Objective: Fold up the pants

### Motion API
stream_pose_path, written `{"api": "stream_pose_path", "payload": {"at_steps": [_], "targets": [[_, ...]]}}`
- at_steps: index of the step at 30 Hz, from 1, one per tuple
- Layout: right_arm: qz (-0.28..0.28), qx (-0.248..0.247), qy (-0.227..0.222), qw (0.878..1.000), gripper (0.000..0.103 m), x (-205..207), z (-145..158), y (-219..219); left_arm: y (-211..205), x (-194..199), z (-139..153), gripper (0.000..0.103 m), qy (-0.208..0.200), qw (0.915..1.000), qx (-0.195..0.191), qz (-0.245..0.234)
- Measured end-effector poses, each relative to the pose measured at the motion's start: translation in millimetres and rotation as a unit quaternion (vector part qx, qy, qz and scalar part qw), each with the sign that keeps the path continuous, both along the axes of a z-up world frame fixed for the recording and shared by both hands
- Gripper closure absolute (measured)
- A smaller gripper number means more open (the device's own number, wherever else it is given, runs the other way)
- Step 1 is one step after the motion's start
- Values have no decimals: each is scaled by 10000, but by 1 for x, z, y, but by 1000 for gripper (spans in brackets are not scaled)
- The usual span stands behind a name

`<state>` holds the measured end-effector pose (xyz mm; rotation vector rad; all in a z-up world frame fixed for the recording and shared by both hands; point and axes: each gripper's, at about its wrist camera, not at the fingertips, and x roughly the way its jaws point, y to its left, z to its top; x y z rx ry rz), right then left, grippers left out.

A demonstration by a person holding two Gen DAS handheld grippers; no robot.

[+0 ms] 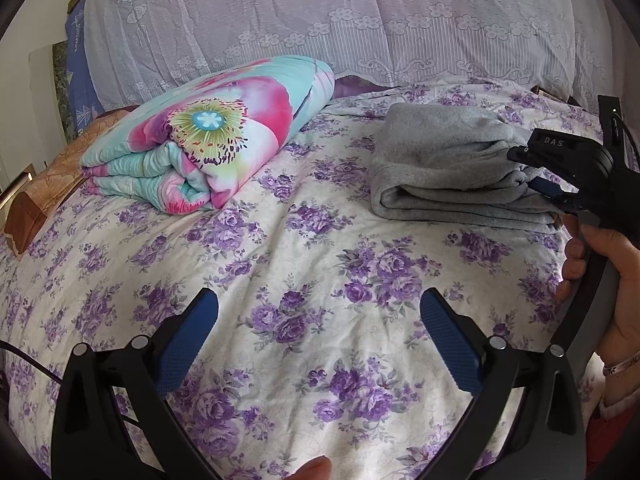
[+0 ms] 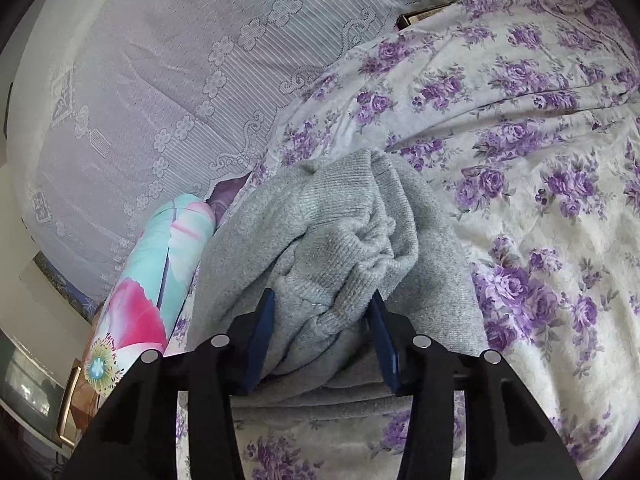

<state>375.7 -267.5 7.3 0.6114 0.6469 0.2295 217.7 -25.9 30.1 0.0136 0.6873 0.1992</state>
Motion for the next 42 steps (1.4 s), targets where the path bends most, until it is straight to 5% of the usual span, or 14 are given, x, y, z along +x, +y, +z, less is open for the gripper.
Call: {"api": "stream_pose_path", "payload": {"at_steps": [8, 12, 14, 16, 21, 23, 25, 28, 31, 34, 36, 38, 42], "targets": [[108, -14, -393, 9992, 83, -18, 24, 0, 3, -1, 0, 4, 10, 10000, -83, 17], [89, -171, -363, 9992, 84, -38, 29, -5, 5, -1, 1, 4, 1, 9998, -178, -15], [55, -317, 105, 9994, 81, -30, 7, -11, 4, 1, -1, 4, 56, 9998, -175, -46], [-18, 53, 216, 9998, 77, -29, -5, -24, 2, 2, -3, 4, 112, 9998, -143, -76], [-589, -835, -1010, 9896, 76, -66, 54, -16, 3, 1, -2, 4, 63, 9998, -157, -66], [-415, -1020, -1335, 9849, 76, -68, 66, -8, 3, 1, -3, 4, 82, 9998, -184, -59], [-75, -1146, -1112, 9871, 76, -53, 58, 2, 1, 1, -4, 4, 99, 9998, -168, -73], [171, -1221, -26, 9924, 80, -17, 6, 2, -2, 1, -5, 4, 117, 9999, -68, -98], [122, -848, -41, 9963, 81, -21, 9, -7, -2, 2, -5, 4, 135, 9998, -57, -131], [-207, -1279, -740, 9888, 73, -44, 37, 0, -1, 2, -4, 4, 145, 9998, -97, -125], [-155, -1362, -631, 9885, 55, -39, 31, 3, 0, 2, -4, 4, 155, 9997, -144, -122], [-184, -1454, -22, 9892, 51, -23, 5, -1, 0, 2, -3, 4, 161, 9996, -194, -128], [-331, -1038, -375, 9933, 51, -51, 27, -12, 0, 2, -1, 4, 208, 9992, -267, -232]]}}
